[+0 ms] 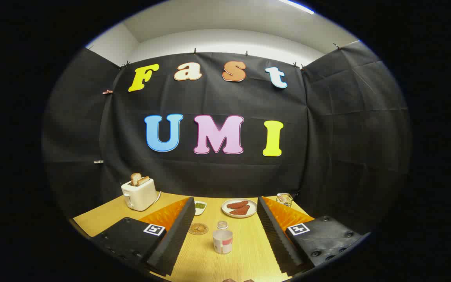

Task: Take the bottle from table, then pour the juice into the cup, finally place the bottle on the coaster

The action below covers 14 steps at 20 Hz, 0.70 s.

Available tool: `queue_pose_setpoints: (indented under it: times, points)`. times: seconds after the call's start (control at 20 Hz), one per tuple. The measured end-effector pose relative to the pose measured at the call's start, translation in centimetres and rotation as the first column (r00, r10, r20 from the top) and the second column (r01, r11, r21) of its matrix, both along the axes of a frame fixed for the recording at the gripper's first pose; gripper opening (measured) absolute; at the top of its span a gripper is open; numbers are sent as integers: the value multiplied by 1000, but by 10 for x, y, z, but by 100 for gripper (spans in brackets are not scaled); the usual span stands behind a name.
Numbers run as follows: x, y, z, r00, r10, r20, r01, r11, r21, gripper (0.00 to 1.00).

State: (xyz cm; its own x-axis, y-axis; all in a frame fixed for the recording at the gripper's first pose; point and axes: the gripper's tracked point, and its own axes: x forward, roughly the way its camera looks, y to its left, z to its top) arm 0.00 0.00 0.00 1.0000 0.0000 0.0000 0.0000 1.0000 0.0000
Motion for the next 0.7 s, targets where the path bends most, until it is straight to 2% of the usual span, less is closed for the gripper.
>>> queue_pose_setpoints:
  times: [0.7]
  points:
    - [-3, 3, -5, 1000, 17, 2, -17, 1000, 7, 97]
